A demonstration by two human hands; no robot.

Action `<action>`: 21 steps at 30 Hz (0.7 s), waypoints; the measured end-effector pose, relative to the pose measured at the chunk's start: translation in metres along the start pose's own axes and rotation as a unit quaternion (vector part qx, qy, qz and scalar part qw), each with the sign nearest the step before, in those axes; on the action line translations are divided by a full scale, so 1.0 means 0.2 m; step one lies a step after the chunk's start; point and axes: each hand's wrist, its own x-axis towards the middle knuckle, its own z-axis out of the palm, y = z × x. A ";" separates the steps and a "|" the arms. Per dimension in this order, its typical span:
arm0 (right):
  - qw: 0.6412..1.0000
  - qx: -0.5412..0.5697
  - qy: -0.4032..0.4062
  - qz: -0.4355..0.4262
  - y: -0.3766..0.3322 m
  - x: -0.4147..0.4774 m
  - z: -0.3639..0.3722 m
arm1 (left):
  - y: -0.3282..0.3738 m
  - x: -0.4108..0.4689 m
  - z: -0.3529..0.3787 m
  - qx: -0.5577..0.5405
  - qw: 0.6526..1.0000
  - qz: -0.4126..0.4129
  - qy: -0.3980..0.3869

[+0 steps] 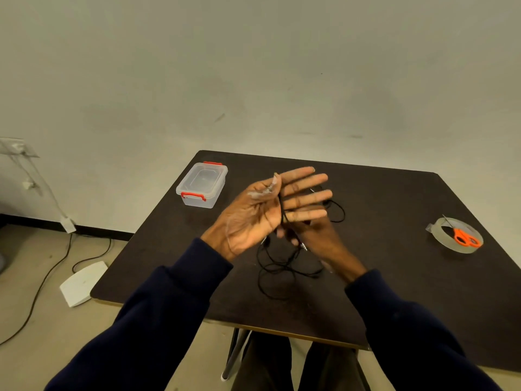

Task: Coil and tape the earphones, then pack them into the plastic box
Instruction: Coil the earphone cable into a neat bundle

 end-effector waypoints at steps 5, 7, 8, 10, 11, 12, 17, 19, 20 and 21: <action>0.996 0.014 -0.089 0.008 0.00 -0.10 0.07 | 0.07 0.01 -0.05 -0.015 0.999 0.025 0.023; 0.997 0.029 -0.076 0.017 -0.03 -0.10 0.07 | 0.08 0.01 -0.07 -0.021 0.999 0.025 0.011; 0.997 0.040 -0.067 0.014 -0.04 -0.10 0.07 | 0.09 0.01 -0.07 -0.020 0.999 0.024 0.008; 0.997 0.054 -0.054 0.000 -0.07 -0.09 0.06 | 0.08 0.01 -0.07 -0.004 1.000 0.021 0.018; 0.997 0.051 -0.052 -0.006 -0.09 -0.09 0.06 | 0.08 0.01 -0.06 0.005 0.999 0.021 0.039; 0.997 0.046 -0.053 -0.011 -0.10 -0.08 0.06 | 0.08 0.01 -0.06 0.013 0.997 0.021 0.067; 0.997 0.040 -0.065 -0.002 -0.09 -0.10 0.05 | 0.07 0.00 -0.05 0.054 0.987 0.018 0.149; 0.997 0.035 -0.069 -0.002 -0.08 -0.11 0.05 | 0.08 -0.01 -0.05 0.071 0.988 0.006 0.136; 0.997 0.035 -0.069 -0.001 -0.07 -0.11 0.05 | 0.08 -0.01 -0.04 0.079 0.988 0.000 0.130; 0.997 0.037 -0.069 0.000 -0.07 -0.11 0.05 | 0.08 -0.02 -0.04 0.082 0.989 -0.004 0.127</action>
